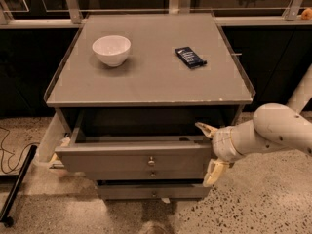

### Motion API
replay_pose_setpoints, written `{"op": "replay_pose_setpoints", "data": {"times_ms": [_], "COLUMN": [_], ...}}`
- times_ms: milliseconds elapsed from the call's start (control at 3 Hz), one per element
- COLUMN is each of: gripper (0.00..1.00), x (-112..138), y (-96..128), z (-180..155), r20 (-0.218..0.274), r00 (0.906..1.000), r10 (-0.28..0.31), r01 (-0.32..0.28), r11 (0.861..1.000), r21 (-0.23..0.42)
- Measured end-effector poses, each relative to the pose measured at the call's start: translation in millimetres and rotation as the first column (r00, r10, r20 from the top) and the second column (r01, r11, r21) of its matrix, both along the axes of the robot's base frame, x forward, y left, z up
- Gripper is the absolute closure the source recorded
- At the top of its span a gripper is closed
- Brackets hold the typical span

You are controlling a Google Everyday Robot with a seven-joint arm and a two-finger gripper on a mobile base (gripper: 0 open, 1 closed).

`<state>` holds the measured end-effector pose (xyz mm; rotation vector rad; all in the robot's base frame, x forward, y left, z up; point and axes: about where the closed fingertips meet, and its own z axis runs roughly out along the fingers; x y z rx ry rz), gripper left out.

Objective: Open top drawer

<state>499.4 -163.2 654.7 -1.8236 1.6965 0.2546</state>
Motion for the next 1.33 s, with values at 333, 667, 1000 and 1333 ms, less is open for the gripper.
{"op": "replay_pose_setpoints", "data": {"times_ms": [333, 667, 1000, 1333], "gripper": [0.0, 0.0, 0.19, 0.43], "x": [13.5, 13.5, 13.5, 17.3], "y": [-24.3, -24.3, -24.2, -19.0], "z": [-25.3, -25.3, -25.3, -24.6], "r20": [-0.01, -0.01, -0.01, -0.013], "r00": [0.9981, 0.9981, 0.9981, 0.9987], "r10": [-0.061, -0.061, -0.061, -0.05], "r01": [0.061, 0.061, 0.061, 0.05], "r11": [0.998, 0.998, 0.998, 0.998], "r21": [0.015, 0.015, 0.015, 0.022]}}
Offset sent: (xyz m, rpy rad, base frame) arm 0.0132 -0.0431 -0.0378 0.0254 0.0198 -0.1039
